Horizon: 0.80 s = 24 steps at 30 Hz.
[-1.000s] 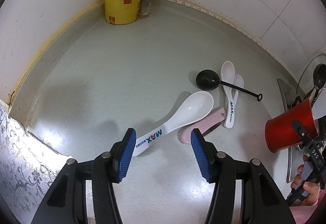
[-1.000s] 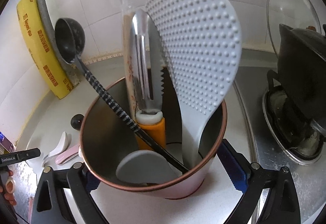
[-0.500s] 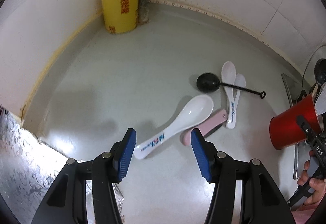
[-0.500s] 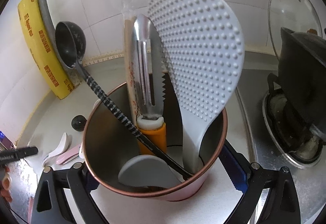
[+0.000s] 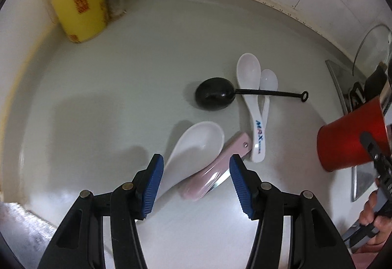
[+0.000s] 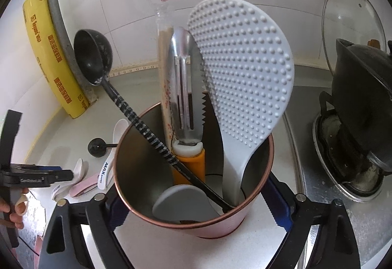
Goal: Organize utensils
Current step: 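Position the left gripper fingers around the white spoon bowl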
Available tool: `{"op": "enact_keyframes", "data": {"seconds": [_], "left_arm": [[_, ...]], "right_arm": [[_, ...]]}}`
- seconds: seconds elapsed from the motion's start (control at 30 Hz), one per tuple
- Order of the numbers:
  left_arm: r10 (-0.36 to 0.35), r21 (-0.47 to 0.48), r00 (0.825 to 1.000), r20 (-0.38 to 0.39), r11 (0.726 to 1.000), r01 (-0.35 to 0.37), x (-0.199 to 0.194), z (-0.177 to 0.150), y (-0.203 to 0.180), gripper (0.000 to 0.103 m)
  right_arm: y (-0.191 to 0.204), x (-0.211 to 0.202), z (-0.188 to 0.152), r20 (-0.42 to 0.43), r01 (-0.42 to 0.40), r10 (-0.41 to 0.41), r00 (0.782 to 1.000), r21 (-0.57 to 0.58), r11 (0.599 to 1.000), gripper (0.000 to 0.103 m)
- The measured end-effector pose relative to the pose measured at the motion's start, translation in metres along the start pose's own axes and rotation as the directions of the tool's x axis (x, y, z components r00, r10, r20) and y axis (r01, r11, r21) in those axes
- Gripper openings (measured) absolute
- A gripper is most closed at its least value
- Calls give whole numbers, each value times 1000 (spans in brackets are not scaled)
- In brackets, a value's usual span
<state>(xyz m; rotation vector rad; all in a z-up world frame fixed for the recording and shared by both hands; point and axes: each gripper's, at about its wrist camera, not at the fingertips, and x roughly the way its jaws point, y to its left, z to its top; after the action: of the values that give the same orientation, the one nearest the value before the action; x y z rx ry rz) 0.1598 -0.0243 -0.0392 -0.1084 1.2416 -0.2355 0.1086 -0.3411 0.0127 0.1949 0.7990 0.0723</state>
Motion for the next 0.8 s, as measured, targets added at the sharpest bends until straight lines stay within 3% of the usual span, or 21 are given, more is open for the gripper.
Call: {"op": "enact_keyframes", "data": {"seconds": [0.23,0.47,0.63,0.8], "left_arm": [[46,6,998,-43,999,-46,21,12,-2,57],[119,-37,992,-31,992,-120,26,12,8,57],[143,-127,990,-10,982,-143,18,6,36,57],[182,-260,983,7,950,-174,4,-7,78,57]], "right_arm": [[4,5,1,-13,4,-4,1000,2,1000,93],[8,8,8,-40,22,-23,999,-20,1000,93],[16,9,11,-39,30,-31,999,-36,999,93],[22,10,12,-37,35,-36,999,-41,999,93]]}}
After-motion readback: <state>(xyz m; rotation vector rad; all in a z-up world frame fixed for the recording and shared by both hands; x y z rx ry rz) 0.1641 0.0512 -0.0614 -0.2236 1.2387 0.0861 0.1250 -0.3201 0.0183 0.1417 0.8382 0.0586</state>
